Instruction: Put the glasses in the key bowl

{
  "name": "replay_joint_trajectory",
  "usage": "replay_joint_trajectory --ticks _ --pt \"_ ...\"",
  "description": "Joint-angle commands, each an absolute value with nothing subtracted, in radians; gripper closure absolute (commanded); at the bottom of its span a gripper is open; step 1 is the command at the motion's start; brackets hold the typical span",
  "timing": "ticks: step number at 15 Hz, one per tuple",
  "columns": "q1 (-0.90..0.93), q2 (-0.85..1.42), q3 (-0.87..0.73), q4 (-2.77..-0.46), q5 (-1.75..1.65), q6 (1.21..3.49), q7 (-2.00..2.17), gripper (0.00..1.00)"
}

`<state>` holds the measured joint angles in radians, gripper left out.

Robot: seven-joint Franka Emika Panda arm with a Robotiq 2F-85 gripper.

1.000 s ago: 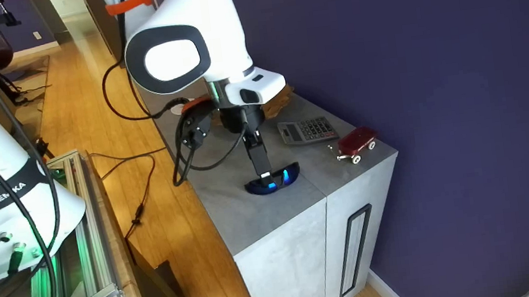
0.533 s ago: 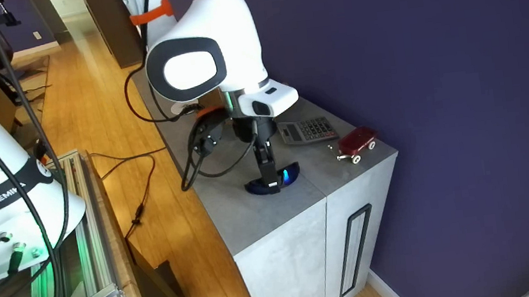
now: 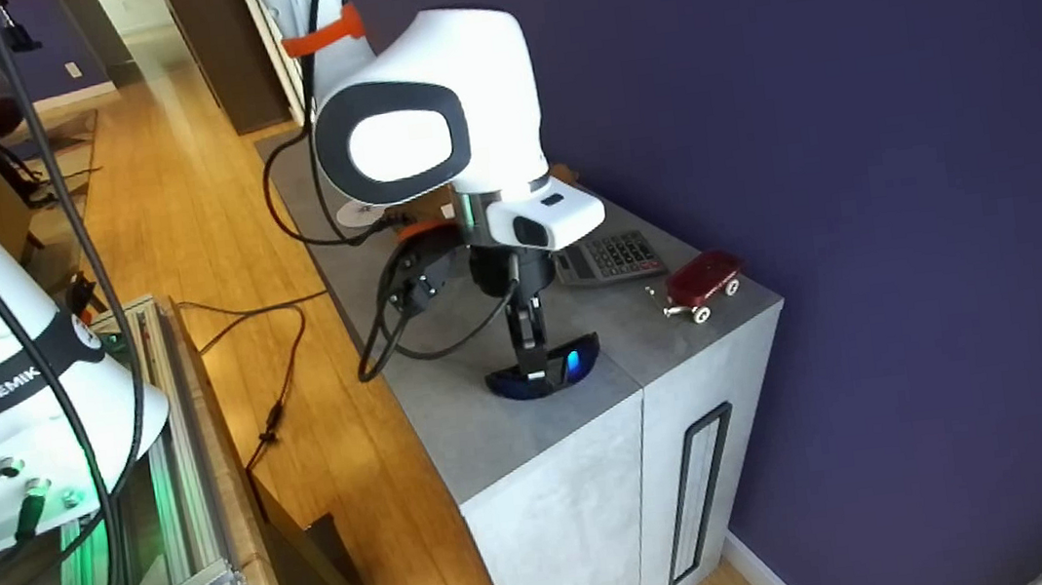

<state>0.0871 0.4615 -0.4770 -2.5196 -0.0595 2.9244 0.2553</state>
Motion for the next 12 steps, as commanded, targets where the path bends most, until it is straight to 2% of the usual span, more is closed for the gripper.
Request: replay_joint_trajectory --ticks 1,7,12 --pt "-0.019 0.367 -0.387 -2.55 -0.042 2.888 0.17 0.96" --pt "-0.27 0.056 -0.139 -2.701 0.053 2.937 -0.163 0.96" --pt "-0.138 -0.148 -0.08 -2.771 -0.09 2.934 -0.114 0.96"
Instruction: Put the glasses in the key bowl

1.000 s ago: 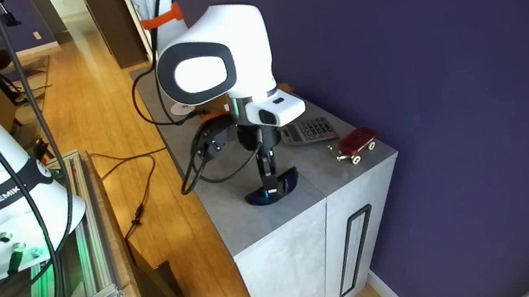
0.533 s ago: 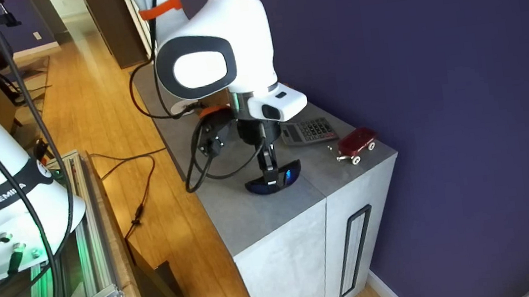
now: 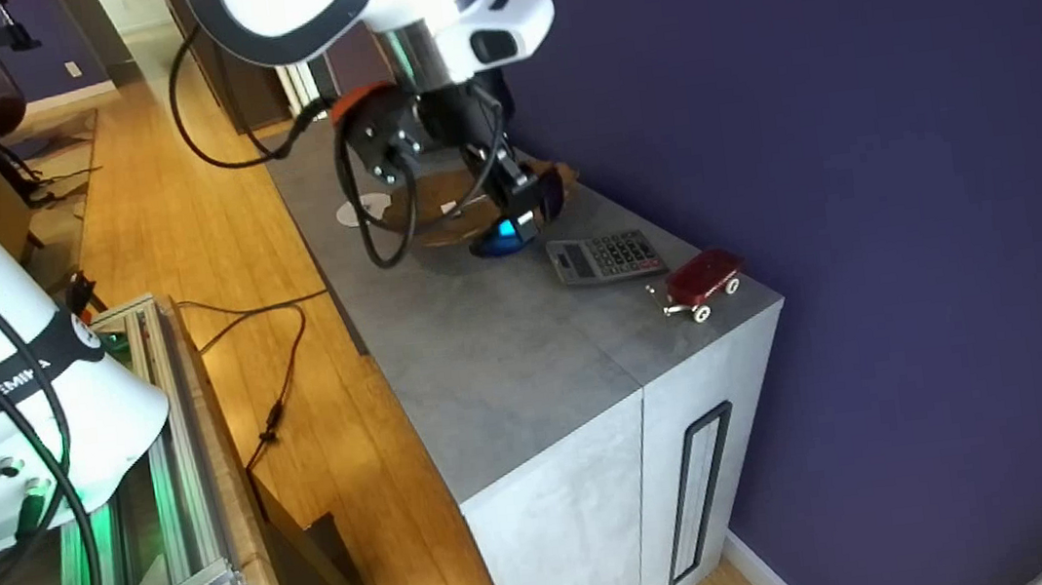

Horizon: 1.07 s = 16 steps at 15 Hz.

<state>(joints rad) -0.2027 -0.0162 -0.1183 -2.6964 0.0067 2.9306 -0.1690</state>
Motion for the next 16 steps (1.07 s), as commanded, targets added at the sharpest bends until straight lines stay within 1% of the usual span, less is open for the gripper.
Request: replay_joint_trajectory --ticks 1,3,4,5,7,10,11,12,13,16 --pt "-0.121 -0.183 -0.047 -2.789 -0.138 2.94 -0.083 0.96" --pt "-0.102 -0.194 0.039 -2.767 -0.251 2.942 0.001 0.96" --pt "-0.067 -0.182 0.051 -2.745 -0.231 2.926 -0.026 0.96" --pt "-0.082 -0.164 0.012 -2.745 -0.196 2.93 -0.04 0.85" --pt "-0.051 -0.171 0.046 -2.744 -0.199 2.93 -0.033 0.85" --pt "-0.053 -0.171 0.046 -2.744 -0.201 2.93 -0.035 0.85" --pt "-0.055 -0.163 0.062 -2.738 -0.219 2.939 -0.018 0.96" --pt "-0.075 -0.147 0.117 -2.704 -0.282 2.917 0.034 0.96" --pt "-0.049 -0.123 0.141 -2.672 -0.295 2.912 0.016 0.96" --pt "-0.056 -0.058 0.243 -2.54 -0.446 2.792 0.077 0.96"
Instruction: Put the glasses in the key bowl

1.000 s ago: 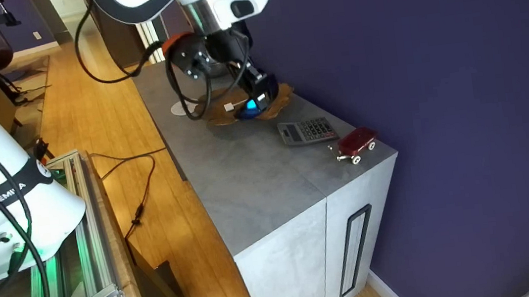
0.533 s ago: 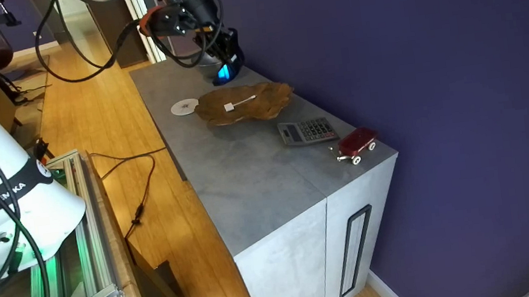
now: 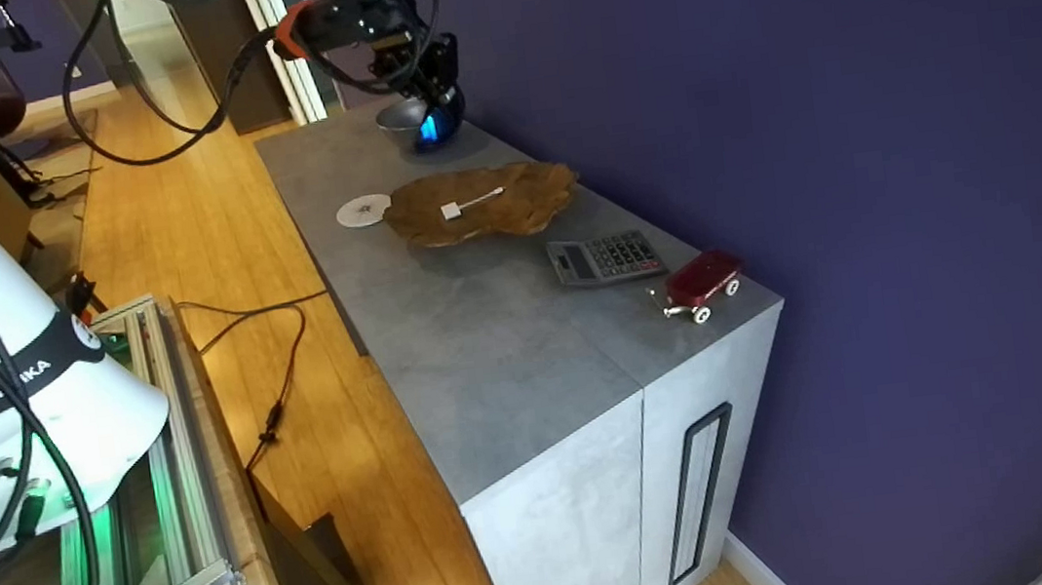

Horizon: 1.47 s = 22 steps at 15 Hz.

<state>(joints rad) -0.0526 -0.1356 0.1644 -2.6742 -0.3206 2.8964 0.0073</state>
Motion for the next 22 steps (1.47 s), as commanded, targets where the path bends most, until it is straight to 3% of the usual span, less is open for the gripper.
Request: replay_joint_trajectory --ticks 1,5,10,11,12,13,18,19,20,22 --pt "-0.058 -0.028 0.267 -2.493 -0.5 2.737 0.103 0.96" --pt "-0.052 0.15 0.282 -2.351 -0.645 2.599 0.151 0.96" --pt "-0.031 0.366 0.23 -2.224 -0.736 2.67 0.22 0.96" --pt "0.049 0.393 0.142 -2.208 -0.698 2.699 0.199 0.96" --pt "-0.018 0.431 0.192 -2.186 -0.733 2.708 0.236 0.96" --pt "0.065 0.452 0.101 -2.171 -0.669 2.731 0.201 0.96" --pt "0.138 0.55 -0.017 -2.099 -0.633 2.736 0.226 0.96" --pt "0.141 0.558 -0.02 -2.095 -0.614 2.733 0.214 0.6" --pt "0.146 0.554 -0.024 -2.1 -0.596 2.738 0.207 0.6" --pt "0.15 0.511 -0.031 -2.135 -0.574 2.754 0.189 0.47"
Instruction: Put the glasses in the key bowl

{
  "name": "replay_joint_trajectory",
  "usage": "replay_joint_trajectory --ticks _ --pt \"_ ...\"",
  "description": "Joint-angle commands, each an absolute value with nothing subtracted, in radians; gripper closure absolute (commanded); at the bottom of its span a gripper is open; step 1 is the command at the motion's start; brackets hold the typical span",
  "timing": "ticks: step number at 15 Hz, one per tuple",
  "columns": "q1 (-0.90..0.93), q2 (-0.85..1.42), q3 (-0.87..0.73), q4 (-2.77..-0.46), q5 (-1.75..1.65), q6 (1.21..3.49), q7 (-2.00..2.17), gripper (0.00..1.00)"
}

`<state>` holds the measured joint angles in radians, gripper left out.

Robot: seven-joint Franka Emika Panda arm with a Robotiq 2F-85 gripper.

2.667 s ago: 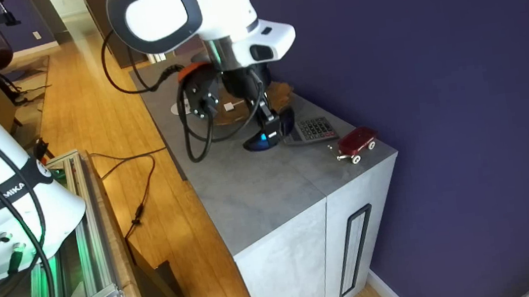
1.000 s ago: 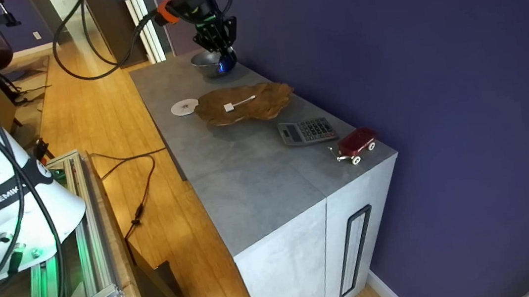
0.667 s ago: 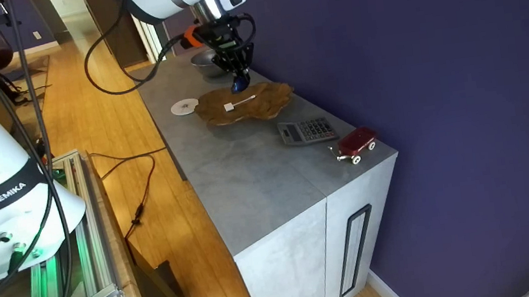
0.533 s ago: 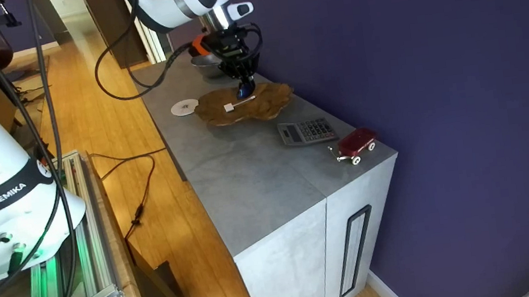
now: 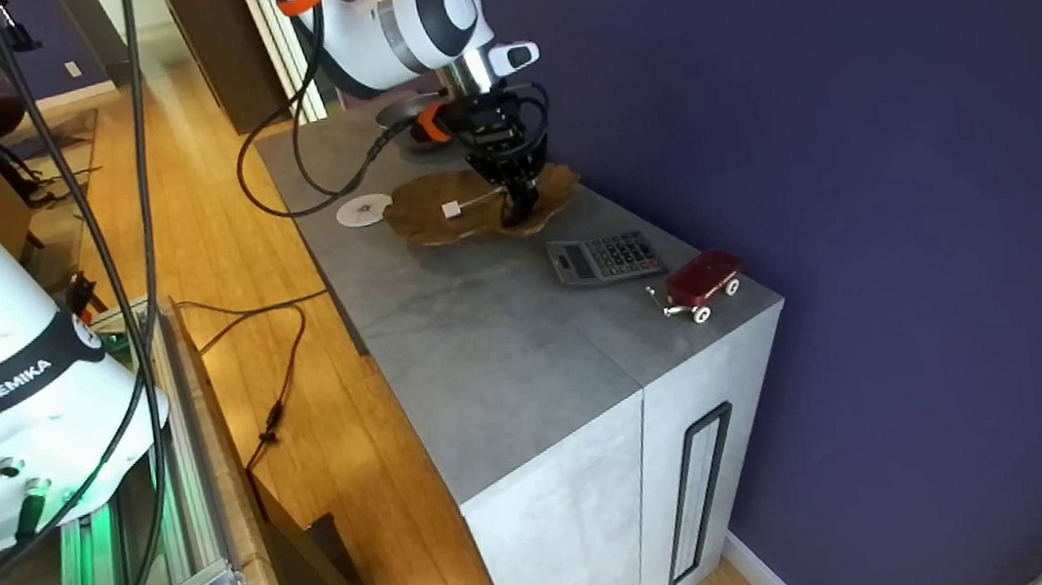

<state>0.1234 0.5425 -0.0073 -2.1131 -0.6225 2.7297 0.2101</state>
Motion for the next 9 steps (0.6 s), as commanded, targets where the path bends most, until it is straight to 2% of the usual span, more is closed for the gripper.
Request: replay_joint_trajectory --ticks 1,4,7,8,9 --pt "0.136 0.467 -0.024 -2.176 -0.551 2.777 0.17 0.4" --pt "0.112 0.32 -0.036 -2.312 -0.513 2.848 0.122 0.18" --pt "0.073 0.171 -0.054 -2.457 -0.543 2.956 0.136 0.01" --pt "0.066 0.121 -0.067 -2.513 -0.571 3.056 0.12 0.0" --pt "0.092 0.253 -0.06 -2.368 -0.546 2.947 0.145 0.0"
